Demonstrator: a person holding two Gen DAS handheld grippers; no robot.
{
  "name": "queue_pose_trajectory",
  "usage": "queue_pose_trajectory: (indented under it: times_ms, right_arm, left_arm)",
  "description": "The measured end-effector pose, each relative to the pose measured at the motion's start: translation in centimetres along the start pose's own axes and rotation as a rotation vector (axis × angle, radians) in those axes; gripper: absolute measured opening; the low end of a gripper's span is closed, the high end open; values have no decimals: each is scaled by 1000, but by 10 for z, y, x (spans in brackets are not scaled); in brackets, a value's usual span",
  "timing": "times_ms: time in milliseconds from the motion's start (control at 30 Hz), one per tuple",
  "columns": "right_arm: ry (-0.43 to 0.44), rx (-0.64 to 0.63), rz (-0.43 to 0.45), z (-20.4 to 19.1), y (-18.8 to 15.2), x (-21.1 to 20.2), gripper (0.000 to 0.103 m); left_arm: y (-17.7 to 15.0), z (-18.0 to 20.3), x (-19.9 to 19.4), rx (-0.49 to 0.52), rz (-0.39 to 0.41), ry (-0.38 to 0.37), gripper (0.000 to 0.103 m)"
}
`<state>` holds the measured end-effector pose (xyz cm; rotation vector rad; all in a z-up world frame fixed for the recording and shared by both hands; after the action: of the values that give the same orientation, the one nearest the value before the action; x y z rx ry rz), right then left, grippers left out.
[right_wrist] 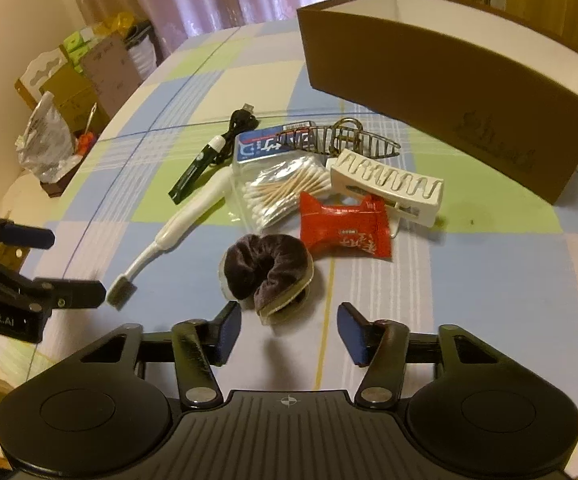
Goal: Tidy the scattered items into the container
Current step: 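Grasp the brown scrunchie with the right gripper while the left gripper grasps the white toothbrush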
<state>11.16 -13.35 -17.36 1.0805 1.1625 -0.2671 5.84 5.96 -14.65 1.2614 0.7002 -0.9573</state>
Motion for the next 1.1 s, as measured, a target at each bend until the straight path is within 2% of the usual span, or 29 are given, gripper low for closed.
queue_pose_trajectory:
  times_ms: [133, 200, 233, 267, 433, 600, 900, 1000, 1033, 1100]
  right_arm:
    - [6, 15, 0, 0, 5, 10, 40]
    - [16, 27, -9, 1, 5, 16, 32]
    - [27, 33, -17, 2, 4, 18, 20]
    - [39, 40, -20, 3, 4, 19, 11]
    - [0, 22, -25, 15, 4, 16, 9]
    - [-77, 22, -36, 44, 1, 2, 8]
    - [-203, 114, -43, 109, -6, -13, 9]
    - [-192, 134, -28, 118, -4, -18, 9]
    - [-192, 138, -24, 119, -4, -19, 10]
    - [-190, 137, -27, 120, -3, -20, 22]
  left_arm:
    - [5, -4, 6, 1, -7, -5, 99]
    - [7, -5, 9, 5, -11, -8, 99]
    - [9, -5, 11, 5, -13, -12, 98]
    - [10, -6, 13, 5, -14, -15, 98]
    - [15, -7, 22, 12, -20, -30, 95]
    - [21, -6, 31, 29, -16, -45, 90]
    - [43, -5, 58, 76, -4, -83, 64]
    - [49, -5, 70, 83, -16, -97, 51]
    - [50, -5, 74, 86, -22, -103, 44]
    - [51, -6, 80, 89, -34, -106, 36]
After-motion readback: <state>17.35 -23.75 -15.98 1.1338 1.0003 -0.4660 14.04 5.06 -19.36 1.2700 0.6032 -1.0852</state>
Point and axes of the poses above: each gripper's, at about its wrist camera, not at the fingertips, and x roughly the way its jaws point, z to its right, y to its top, the point moved 5 cm from there along x, roughly the way its jaws point, and after that the axes turned 14 degrees about -y, right-handed, at the moved point
